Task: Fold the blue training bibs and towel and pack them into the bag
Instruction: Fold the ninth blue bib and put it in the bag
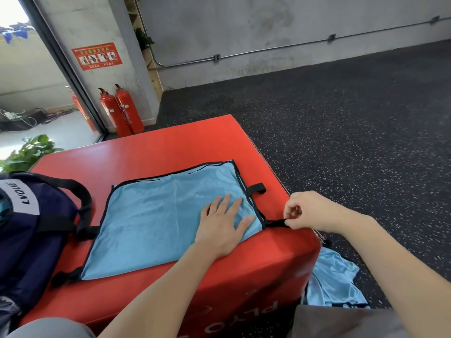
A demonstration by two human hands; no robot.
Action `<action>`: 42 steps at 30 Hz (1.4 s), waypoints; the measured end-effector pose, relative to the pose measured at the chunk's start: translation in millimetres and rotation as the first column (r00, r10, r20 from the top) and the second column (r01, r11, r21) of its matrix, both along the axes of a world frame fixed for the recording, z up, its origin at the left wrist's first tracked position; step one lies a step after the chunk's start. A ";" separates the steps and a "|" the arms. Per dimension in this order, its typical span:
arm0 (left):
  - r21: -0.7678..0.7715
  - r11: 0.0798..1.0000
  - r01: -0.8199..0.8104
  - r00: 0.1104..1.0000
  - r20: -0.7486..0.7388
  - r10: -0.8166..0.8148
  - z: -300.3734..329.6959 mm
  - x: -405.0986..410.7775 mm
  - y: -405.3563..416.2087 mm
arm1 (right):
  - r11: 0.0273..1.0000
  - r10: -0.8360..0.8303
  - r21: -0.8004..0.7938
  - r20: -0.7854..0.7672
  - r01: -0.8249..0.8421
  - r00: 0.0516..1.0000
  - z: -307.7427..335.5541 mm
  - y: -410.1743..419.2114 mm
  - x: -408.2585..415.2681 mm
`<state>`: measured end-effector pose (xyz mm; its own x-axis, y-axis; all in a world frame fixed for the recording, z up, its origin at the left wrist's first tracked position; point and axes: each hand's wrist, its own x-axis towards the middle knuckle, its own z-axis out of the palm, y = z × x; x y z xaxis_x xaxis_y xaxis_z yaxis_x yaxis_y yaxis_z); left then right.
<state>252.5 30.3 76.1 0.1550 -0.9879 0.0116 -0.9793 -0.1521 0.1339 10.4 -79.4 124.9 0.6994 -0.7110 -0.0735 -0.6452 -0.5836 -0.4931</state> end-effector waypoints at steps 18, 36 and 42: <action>-0.018 0.994 0.110 0.993 -0.030 -0.111 6.5 -8.2 8.4 | 0.989 0.074 -0.145 0.373 -0.020 0.925 -9.8 67.9 97.9; -0.023 0.953 -0.304 0.952 -0.052 0.302 -8.0 168.6 186.5 | 0.956 0.056 -0.271 -0.201 -0.110 0.978 -43.3 76.5 110.7; -0.308 0.856 -0.416 0.894 0.038 0.447 -12.0 147.7 228.4 | 0.972 0.147 -0.180 -0.040 -0.151 0.988 -26.6 77.3 102.5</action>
